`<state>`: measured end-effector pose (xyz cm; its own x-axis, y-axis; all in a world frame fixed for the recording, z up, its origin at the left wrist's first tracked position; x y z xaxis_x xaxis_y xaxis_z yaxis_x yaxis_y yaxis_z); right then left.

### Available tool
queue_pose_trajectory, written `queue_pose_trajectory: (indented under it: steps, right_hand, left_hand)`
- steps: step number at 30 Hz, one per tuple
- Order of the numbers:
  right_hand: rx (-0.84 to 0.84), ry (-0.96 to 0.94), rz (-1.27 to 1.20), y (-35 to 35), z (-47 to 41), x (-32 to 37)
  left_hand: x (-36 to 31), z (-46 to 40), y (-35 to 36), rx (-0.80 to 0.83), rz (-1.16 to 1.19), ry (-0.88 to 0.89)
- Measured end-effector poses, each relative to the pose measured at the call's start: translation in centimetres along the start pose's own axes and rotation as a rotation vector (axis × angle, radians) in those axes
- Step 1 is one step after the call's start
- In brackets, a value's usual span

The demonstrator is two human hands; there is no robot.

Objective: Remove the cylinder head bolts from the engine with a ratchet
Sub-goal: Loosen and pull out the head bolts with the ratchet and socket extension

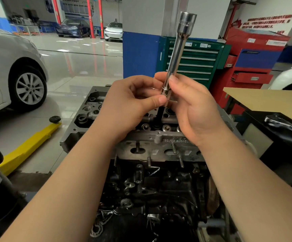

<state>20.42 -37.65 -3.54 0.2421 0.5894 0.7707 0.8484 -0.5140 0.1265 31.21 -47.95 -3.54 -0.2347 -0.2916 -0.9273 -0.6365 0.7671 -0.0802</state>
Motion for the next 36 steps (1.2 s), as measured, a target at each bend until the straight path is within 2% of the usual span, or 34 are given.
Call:
queue_pose_trajectory:
  steps: [5,7,10,13,17,19,23,28,33,34,36]
  right_hand:
    - [-0.025,-0.032,0.027,0.1,0.0,0.1]
    - [-0.041,-0.032,0.041,0.0,-0.1,0.1]
    - [-0.033,-0.029,0.028,0.1,-0.1,0.0]
    - [-0.039,-0.019,-0.002,0.0,0.0,0.1]
    - [-0.052,-0.035,0.056,0.0,0.0,0.2]
    - [-0.064,-0.047,0.096,0.1,0.2,0.4]
    - [-0.077,-0.095,0.181,0.0,-0.7,2.7]
    - [0.129,-0.123,0.334,1.0,-3.5,6.8]
    - [-0.016,-0.175,0.616,1.1,-3.9,7.5]
    - [-0.014,-0.172,0.632,1.2,-3.9,7.4]
    - [0.067,-0.12,0.511,1.6,-4.0,7.0]
  left_hand:
    - [-0.1,0.0,0.5,0.118,-0.009,0.003]
    - [-0.2,0.0,0.6,0.09,-0.061,0.008]
    - [0.1,-0.3,0.0,0.046,-0.004,-0.019]
    - [0.8,-0.4,0.1,0.123,0.131,-0.094]
    - [0.3,-0.2,0.8,0.205,0.07,-0.036]
    - [0.1,-0.3,0.8,0.167,0.032,-0.035]
    - [0.5,-0.6,0.6,0.133,0.136,-0.106]
    - [0.6,-0.3,0.9,0.188,0.145,-0.113]
    - [0.3,-0.4,0.5,0.132,0.117,-0.095]
    - [0.3,-0.5,0.4,0.117,0.11,-0.093]
    - [0.4,-0.5,0.5,0.11,0.083,-0.086]
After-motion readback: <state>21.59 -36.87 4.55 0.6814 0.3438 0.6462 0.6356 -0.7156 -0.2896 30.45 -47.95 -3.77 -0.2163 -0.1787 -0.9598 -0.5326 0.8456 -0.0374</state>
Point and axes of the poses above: each hand's wrist, its own z-axis away from the middle knuckle, its own y-axis out of the palm, x = y × z, the point moved 7 cm from there along -z, towards the middle knuckle, and after that the axes turned 11 degrees about -y, right-handed, at the moved point
